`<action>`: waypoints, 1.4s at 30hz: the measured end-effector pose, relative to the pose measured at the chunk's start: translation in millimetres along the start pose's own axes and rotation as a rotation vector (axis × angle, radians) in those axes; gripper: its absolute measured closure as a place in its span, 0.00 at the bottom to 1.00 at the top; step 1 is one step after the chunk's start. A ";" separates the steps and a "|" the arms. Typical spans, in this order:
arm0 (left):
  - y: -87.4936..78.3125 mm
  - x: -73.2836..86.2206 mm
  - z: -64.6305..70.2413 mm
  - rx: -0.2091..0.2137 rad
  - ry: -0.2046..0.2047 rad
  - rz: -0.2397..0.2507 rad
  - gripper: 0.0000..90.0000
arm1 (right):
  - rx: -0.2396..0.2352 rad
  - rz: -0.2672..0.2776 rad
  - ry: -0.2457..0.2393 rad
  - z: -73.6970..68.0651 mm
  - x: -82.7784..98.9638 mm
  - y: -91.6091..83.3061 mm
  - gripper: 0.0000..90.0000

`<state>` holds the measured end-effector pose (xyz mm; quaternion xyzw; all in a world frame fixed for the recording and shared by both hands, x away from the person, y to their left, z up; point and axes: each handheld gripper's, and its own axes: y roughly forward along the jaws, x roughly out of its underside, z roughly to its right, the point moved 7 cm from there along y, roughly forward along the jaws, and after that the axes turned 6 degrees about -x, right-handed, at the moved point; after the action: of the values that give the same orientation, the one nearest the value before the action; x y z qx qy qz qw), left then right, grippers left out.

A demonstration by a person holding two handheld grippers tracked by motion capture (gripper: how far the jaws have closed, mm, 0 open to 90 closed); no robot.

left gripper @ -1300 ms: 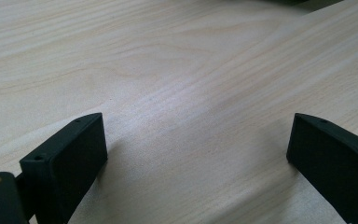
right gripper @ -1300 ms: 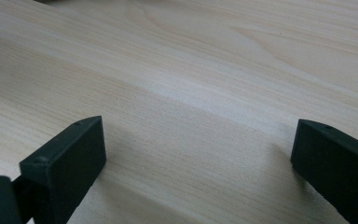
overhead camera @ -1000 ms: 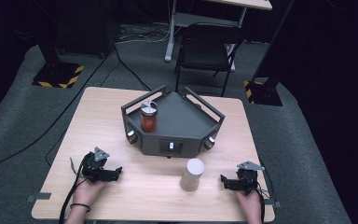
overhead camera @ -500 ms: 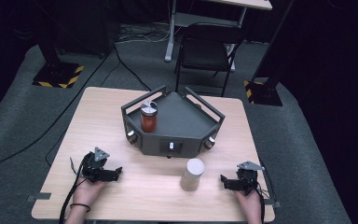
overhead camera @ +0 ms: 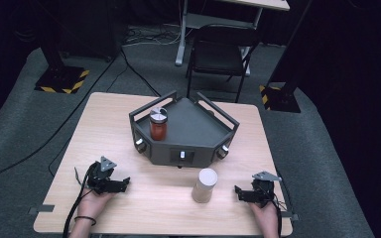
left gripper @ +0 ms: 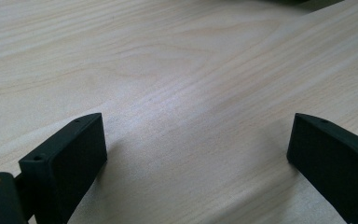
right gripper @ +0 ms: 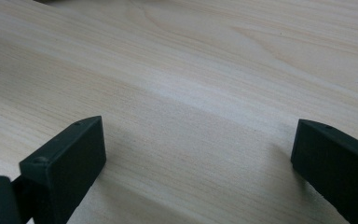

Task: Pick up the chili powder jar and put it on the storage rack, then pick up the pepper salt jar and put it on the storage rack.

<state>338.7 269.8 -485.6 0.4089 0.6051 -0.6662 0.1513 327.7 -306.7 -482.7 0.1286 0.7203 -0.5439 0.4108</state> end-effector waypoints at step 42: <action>-0.9 0.7 -0.1 0.002 0.004 -0.001 0.04 | -0.027 0.016 -0.012 -1.6 -1.4 -2.6 0.05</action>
<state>337.7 270.3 -485.5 0.4100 0.6048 -0.6662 0.1496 326.3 -305.9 -479.8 0.1256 0.7242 -0.5314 0.4211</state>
